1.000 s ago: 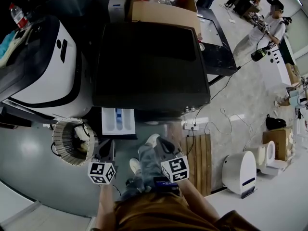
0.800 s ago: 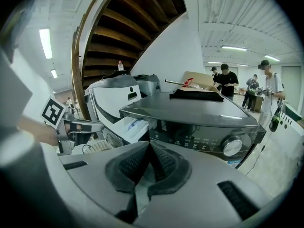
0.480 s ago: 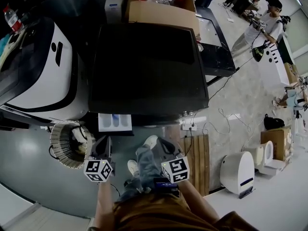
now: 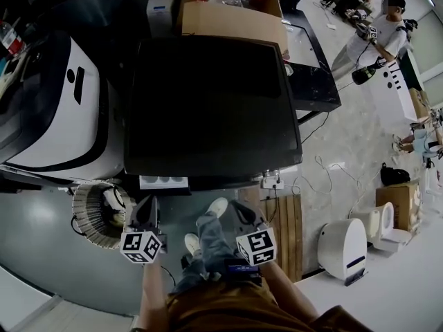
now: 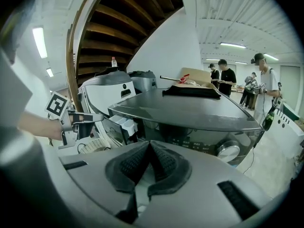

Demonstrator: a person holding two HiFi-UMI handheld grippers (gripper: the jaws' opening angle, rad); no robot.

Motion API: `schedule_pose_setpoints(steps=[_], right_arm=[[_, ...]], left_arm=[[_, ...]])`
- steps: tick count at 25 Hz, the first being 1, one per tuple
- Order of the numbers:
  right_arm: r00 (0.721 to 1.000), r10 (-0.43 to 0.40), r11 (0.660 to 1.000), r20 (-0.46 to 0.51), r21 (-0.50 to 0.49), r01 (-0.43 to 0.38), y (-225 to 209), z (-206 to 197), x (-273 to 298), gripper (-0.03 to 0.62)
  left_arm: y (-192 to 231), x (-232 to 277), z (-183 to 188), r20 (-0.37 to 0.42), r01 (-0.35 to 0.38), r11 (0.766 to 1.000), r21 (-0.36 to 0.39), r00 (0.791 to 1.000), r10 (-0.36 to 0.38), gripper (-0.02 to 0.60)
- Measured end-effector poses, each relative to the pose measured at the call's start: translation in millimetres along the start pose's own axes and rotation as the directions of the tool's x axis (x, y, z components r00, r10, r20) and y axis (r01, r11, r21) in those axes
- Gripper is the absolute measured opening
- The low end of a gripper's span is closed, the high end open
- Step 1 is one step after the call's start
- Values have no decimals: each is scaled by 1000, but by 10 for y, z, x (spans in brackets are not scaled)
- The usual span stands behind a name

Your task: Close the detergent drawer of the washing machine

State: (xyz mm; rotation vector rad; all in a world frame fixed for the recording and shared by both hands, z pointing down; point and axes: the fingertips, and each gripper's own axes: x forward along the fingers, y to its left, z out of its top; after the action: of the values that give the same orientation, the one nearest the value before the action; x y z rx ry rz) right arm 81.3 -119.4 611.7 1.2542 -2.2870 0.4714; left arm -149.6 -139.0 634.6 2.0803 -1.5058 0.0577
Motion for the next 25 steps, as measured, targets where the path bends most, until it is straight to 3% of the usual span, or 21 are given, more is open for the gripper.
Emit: schedule_pose_setpoints(steps=[15,25], right_arm=[[1000,2,1000,-12,8,-2,-212,106,215,12],[1000,-7,1000,22,-7,7,-167,215,142,12]], left_arm=[[121,392,251,30,-28,998,-49,999,30,25],[117,406,226,1,-30,1000,-4,1000,30,23]])
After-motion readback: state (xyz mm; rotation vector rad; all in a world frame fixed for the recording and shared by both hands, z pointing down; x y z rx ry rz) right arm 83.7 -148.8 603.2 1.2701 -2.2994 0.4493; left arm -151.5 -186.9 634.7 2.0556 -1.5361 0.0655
